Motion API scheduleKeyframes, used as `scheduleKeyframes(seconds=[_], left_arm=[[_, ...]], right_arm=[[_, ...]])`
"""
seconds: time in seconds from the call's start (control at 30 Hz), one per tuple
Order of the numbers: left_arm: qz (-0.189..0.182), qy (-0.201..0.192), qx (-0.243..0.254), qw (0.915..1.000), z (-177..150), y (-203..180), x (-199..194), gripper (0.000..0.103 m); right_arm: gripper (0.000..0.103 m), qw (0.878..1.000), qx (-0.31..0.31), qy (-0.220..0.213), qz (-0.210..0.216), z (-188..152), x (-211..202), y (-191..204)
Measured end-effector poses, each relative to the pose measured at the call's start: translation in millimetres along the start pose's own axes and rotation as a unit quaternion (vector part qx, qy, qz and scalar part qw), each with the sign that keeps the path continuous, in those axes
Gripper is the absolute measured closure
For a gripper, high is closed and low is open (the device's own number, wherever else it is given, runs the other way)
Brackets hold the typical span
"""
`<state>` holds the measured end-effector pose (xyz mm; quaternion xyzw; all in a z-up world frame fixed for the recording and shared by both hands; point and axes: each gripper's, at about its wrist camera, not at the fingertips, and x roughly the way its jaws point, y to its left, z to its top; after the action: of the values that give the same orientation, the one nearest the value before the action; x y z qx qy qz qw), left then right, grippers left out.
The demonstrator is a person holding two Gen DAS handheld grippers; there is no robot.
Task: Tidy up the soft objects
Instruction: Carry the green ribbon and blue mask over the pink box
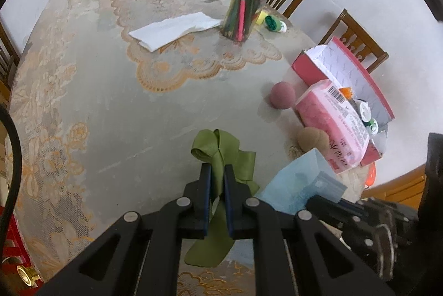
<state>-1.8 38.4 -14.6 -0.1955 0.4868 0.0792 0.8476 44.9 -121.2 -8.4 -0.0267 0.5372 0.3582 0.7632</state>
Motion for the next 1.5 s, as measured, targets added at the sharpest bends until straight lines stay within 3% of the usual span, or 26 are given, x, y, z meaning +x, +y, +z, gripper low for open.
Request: scheduleKeyframes(seconds=[0.4,0.67,1.0,1.5], left_arm=[[-0.016,-0.009,0.024,0.9995,3,-22,-22,0.094],[-0.033,-0.004,0.052,0.9981,6,-49,-31,0.094],[-0.055,0.005,0.094,0.9941,17,-100,-26,0.094],[-0.079,0.003,0.117,0.9899,55,-165,-13,0.094]], right_arm=[[0.097,0.998,-0.047,-0.038,-0.021,-9,-50,9],[0.097,0.997,-0.034,-0.064,-0.042,-15,-86,-5],[0.097,0.994,-0.009,-0.075,-0.082,-13,-119,-49],[0.097,0.988,0.011,-0.101,-0.119,11,-156,-113]])
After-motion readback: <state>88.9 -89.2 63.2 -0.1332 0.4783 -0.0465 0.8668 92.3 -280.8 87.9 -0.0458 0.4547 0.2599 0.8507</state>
